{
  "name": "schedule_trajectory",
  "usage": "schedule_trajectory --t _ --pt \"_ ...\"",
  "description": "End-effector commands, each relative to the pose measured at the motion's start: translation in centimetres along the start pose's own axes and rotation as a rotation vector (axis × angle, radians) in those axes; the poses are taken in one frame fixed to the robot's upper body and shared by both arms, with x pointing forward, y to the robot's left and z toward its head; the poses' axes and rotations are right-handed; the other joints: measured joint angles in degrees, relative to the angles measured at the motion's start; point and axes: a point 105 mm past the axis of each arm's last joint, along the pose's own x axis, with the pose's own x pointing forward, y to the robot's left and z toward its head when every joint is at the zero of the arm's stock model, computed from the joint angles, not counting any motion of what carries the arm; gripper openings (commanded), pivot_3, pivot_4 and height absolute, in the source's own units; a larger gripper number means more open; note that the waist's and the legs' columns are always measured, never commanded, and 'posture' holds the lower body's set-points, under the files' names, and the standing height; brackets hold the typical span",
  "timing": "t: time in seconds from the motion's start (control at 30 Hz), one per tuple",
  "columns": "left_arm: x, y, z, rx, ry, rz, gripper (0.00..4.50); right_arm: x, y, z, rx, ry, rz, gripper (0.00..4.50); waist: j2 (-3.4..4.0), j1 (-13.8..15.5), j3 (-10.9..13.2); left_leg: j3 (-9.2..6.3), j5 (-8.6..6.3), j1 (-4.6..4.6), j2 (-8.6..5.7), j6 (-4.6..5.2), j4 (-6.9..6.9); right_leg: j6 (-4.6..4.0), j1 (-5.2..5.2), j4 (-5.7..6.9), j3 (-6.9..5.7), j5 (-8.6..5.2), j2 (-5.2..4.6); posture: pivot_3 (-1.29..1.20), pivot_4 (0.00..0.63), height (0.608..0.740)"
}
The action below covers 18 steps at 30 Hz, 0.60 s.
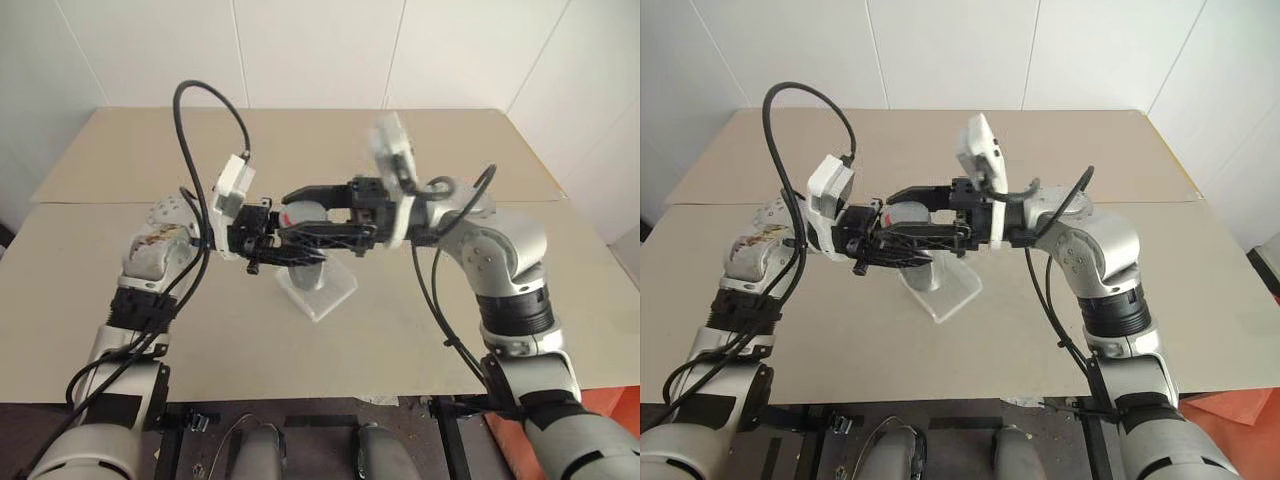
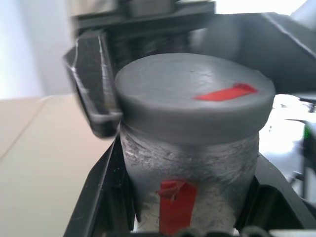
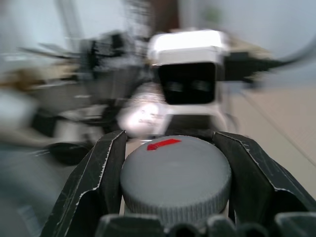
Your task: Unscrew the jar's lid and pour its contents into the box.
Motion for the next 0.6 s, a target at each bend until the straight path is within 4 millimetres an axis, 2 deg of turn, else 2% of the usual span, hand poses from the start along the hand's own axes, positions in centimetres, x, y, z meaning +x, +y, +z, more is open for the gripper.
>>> schedule_trajectory --t 0.03,0.1,0.27,0.43,0.6 --pt "0.4 -0.7 1.7 0.054 -0.037 -0.064 1.99 0.0 2.1 1.1 -0.097 -0.030 0.334 2.74 0.00 -0.1 0.0 0.00 0.00 0.02 0.00 0.00 0.00 0.00 0.01 0.01 0.01 0.00 0.00 0.00 0.150 0.740" --pt "0.7 -1.1 1.5 0.072 -0.022 -0.077 1.99 0.2 2.2 1.4 -0.094 -0.059 0.407 2.74 0.01 -0.2 0.0 0.00 0.00 0.04 0.02 0.00 -0.01 0.00 0.01 0.01 0.01 0.00 0.02 0.00 0.150 0.740" --pt "0.5 -1.5 1.5 0.065 -0.029 -0.065 1.99 0.9 1.4 1.2 -0.108 -0.049 0.420 2.74 0.03 -0.6 0.0 0.00 0.00 0.04 0.05 0.00 -0.01 0.00 -0.03 0.05 0.02 0.00 0.03 0.00 0.150 0.740" --pt "-0.2 -1.3 1.4 0.056 -0.017 -0.027 1.99 0.6 0.5 1.1 -0.134 -0.048 0.363 4.37 0.03 -0.4 0.0 -0.01 0.00 0.03 0.04 0.00 0.00 0.00 -0.03 0.05 0.01 0.00 0.01 0.00 0.150 0.740" --pt "-1.7 -0.2 1.2 0.063 0.007 0.066 1.99 -1.6 0.6 2.1 -0.189 -0.071 0.191 4.48 0.03 0.3 0.0 -0.04 0.00 0.02 0.04 -0.01 0.00 0.00 -0.03 0.07 -0.04 0.00 0.00 0.00 0.150 0.740"
